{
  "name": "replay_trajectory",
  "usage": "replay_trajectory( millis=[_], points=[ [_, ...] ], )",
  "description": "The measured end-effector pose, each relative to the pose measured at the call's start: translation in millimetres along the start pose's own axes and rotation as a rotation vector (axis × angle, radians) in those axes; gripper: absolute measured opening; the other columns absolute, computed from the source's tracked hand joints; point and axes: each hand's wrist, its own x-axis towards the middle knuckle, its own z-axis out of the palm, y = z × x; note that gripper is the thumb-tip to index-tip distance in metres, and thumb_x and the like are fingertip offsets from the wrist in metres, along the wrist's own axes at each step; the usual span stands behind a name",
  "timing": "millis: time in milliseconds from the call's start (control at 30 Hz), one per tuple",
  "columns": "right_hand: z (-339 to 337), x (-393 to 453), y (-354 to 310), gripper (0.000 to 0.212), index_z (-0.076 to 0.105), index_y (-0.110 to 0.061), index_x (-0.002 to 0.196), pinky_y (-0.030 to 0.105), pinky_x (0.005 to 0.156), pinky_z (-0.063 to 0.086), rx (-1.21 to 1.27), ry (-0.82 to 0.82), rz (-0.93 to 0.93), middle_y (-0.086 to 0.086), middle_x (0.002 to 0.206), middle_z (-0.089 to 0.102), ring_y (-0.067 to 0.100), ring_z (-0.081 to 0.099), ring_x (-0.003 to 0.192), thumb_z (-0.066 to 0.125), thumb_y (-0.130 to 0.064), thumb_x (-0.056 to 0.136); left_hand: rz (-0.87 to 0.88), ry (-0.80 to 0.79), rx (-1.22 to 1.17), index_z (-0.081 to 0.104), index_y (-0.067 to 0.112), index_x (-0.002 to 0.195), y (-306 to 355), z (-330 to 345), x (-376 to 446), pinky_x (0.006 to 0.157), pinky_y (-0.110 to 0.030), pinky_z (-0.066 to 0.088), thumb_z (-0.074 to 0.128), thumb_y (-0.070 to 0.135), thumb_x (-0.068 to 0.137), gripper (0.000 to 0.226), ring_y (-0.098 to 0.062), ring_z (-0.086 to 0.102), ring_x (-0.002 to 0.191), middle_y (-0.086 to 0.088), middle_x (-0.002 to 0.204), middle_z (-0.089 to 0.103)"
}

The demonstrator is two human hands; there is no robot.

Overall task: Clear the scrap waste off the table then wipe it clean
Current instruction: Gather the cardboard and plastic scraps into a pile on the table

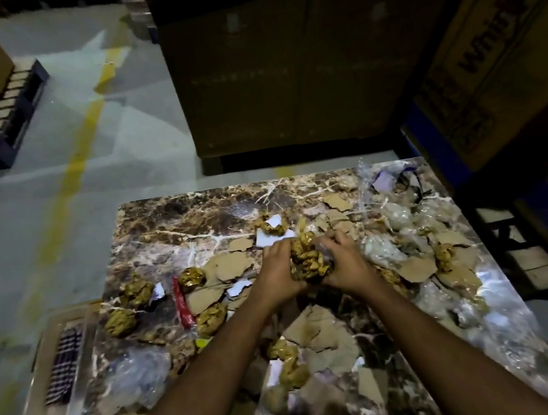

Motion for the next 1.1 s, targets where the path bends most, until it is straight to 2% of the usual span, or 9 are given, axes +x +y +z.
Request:
replay_trajectory(
  millis=[67, 167, 333, 433, 567, 633, 733, 933, 1100],
  points=[
    [-2.9, -7.8, 17.6, 0.085, 0.049, -0.02, 0.141, 0.04, 0.098, 0.048, -0.1, -0.094, 0.029, 0.008, 0.134, 0.04, 0.031, 0.043, 0.126, 0.083, -0.042, 0.067, -0.03, -0.065, 0.002, 0.037, 0.015, 0.147, 6.6, 18.4, -3.1, 0.105, -0.038, 0.037, 0.086, 0.031, 0.071, 0.092, -0.031, 0.037, 0.133, -0.012, 0.142, 0.044],
    [-8.5, -18.9, 34.7, 0.096, 0.039, -0.032, 0.147, 0.043, 0.103, 0.047, -0.108, -0.139, 0.007, 0.006, 0.138, 0.038, 0.031, 0.039, 0.131, 0.086, -0.037, 0.065, -0.072, -0.082, 0.039, 0.031, 0.013, 0.151, 13.2, 38.9, -10.9, 0.113, -0.037, 0.034, 0.088, 0.036, 0.068, 0.103, -0.032, 0.034, 0.14, -0.013, 0.149, 0.04],
    [-27.2, -23.4, 43.4, 0.121, 0.022, -0.042, 0.154, 0.055, 0.108, 0.039, -0.124, -0.244, -0.051, 0.004, 0.148, 0.033, 0.03, 0.03, 0.138, 0.09, -0.057, 0.055, -0.155, -0.067, 0.17, 0.012, 0.014, 0.158, 11.4, 44.1, -20.2, 0.122, -0.045, 0.024, 0.091, 0.044, 0.065, 0.126, -0.034, 0.019, 0.149, -0.011, 0.161, 0.024],
    [-40.8, -22.2, 34.6, 0.121, 0.018, -0.046, 0.155, 0.061, 0.111, 0.031, -0.138, -0.257, -0.106, 0.002, 0.155, 0.028, 0.029, 0.023, 0.143, 0.087, -0.065, 0.057, -0.199, -0.028, 0.184, -0.002, 0.025, 0.16, 9.3, 37.5, -31.3, 0.122, -0.05, 0.022, 0.092, 0.044, 0.064, 0.136, -0.033, 0.014, 0.151, -0.007, 0.165, 0.017],
    [-45.0, -19.7, -1.0, 0.106, 0.025, -0.046, 0.154, 0.058, 0.111, 0.032, -0.121, -0.209, -0.198, 0.001, 0.152, 0.032, 0.026, 0.026, 0.14, 0.083, -0.062, 0.067, -0.209, 0.01, 0.167, -0.003, 0.032, 0.159, -0.1, 20.5, -55.3, 0.119, -0.051, 0.028, 0.092, 0.046, 0.065, 0.134, -0.032, 0.016, 0.15, -0.005, 0.164, 0.018],
    [-38.7, -16.7, -25.1, 0.099, 0.029, -0.046, 0.152, 0.057, 0.112, 0.033, -0.132, -0.193, -0.242, -0.001, 0.151, 0.034, 0.025, 0.028, 0.138, 0.082, -0.058, 0.069, -0.206, 0.028, 0.153, -0.005, 0.036, 0.159, -11.1, 9.0, -67.1, 0.12, -0.052, 0.025, 0.09, 0.046, 0.067, 0.132, -0.032, 0.016, 0.149, -0.004, 0.163, 0.018],
    [-16.2, -11.5, -62.2, 0.095, 0.035, -0.042, 0.15, 0.056, 0.109, 0.036, -0.123, -0.209, -0.347, -0.001, 0.15, 0.034, 0.025, 0.029, 0.138, 0.075, -0.066, 0.067, -0.206, 0.095, 0.12, -0.002, 0.035, 0.159, -33.1, -14.5, -87.6, 0.121, -0.048, 0.023, 0.09, 0.048, 0.065, 0.132, -0.03, 0.016, 0.149, -0.003, 0.163, 0.019],
    [57.2, -5.4, -141.1, 0.098, 0.031, -0.045, 0.15, 0.056, 0.108, 0.036, -0.169, -0.368, -0.511, -0.003, 0.149, 0.034, 0.025, 0.031, 0.136, 0.068, -0.081, 0.066, -0.286, 0.211, 0.168, 0.005, 0.034, 0.159, -99.7, -69.1, -146.9, 0.121, -0.054, 0.022, 0.086, 0.063, 0.06, 0.13, -0.028, 0.014, 0.151, -0.002, 0.164, 0.018],
    [112.7, -21.1, -183.6, 0.113, 0.021, -0.045, 0.155, 0.062, 0.115, 0.024, -0.329, -0.562, -0.599, 0.001, 0.16, 0.022, 0.028, 0.018, 0.146, 0.072, -0.083, 0.062, -0.384, 0.091, 0.2, 0.01, 0.035, 0.159, -153.8, -97.8, -208.3, 0.121, -0.057, 0.022, 0.089, 0.066, 0.05, 0.138, -0.032, 0.008, 0.152, 0.0, 0.166, 0.012]
  ],
)
